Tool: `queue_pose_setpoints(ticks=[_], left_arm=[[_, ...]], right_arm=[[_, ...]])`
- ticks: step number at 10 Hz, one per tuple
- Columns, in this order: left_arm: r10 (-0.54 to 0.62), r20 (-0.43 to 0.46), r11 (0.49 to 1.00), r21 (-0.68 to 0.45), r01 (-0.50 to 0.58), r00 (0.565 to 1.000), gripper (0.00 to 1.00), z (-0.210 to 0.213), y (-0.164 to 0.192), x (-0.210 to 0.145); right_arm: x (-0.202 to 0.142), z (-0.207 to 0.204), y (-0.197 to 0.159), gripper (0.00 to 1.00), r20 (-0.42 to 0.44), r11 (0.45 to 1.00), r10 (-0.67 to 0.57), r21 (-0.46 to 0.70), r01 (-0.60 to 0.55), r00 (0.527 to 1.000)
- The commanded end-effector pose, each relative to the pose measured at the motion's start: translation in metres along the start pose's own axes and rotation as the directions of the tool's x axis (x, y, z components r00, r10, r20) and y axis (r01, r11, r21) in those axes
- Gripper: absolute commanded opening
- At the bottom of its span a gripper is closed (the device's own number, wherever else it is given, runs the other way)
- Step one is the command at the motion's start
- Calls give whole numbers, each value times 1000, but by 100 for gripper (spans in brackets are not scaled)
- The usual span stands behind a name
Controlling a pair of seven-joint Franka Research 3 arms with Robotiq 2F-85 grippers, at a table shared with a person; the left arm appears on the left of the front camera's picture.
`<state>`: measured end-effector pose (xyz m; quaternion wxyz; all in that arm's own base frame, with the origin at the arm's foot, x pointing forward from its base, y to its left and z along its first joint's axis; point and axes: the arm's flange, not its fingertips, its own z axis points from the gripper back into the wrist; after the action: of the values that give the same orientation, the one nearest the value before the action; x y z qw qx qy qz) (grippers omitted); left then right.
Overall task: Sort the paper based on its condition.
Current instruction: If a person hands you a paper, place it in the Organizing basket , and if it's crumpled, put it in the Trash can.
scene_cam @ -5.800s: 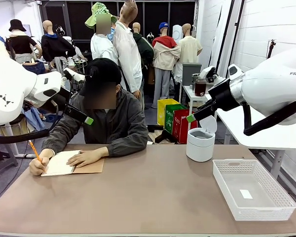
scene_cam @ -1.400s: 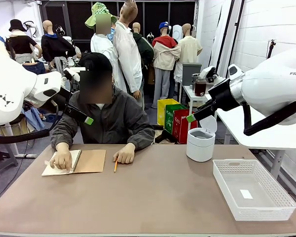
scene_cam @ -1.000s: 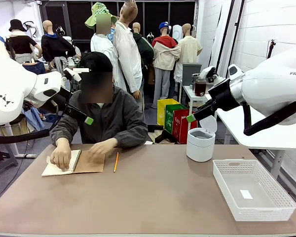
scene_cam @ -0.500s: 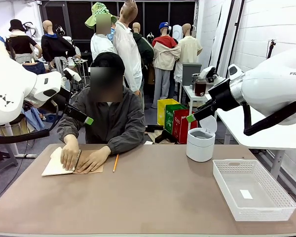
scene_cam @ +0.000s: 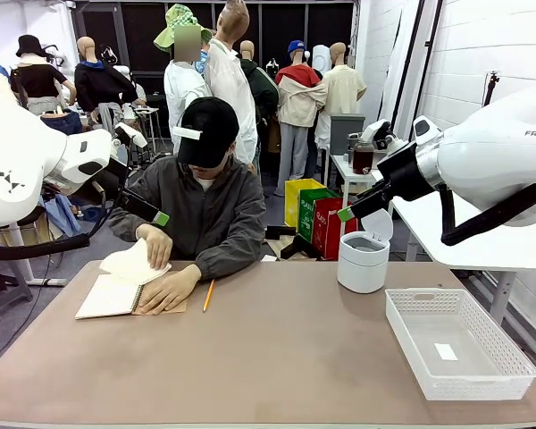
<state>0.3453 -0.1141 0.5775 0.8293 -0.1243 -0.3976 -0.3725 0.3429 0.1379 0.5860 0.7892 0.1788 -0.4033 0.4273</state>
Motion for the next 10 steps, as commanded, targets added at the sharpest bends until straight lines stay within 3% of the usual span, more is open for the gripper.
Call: queue_pose_setpoints(ticks=[1, 10], left_arm=[[3, -5, 1000, -6, -3, 1000, 100, 1, 1, 0], [3, -5, 1000, -6, -3, 1000, 100, 1, 1, 0]], right_arm=[[-1, 0, 0, 100, -1, 1000, -3, 9, 3, 1000], [-1, 0, 0, 100, -1, 1000, -3, 9, 3, 1000]])
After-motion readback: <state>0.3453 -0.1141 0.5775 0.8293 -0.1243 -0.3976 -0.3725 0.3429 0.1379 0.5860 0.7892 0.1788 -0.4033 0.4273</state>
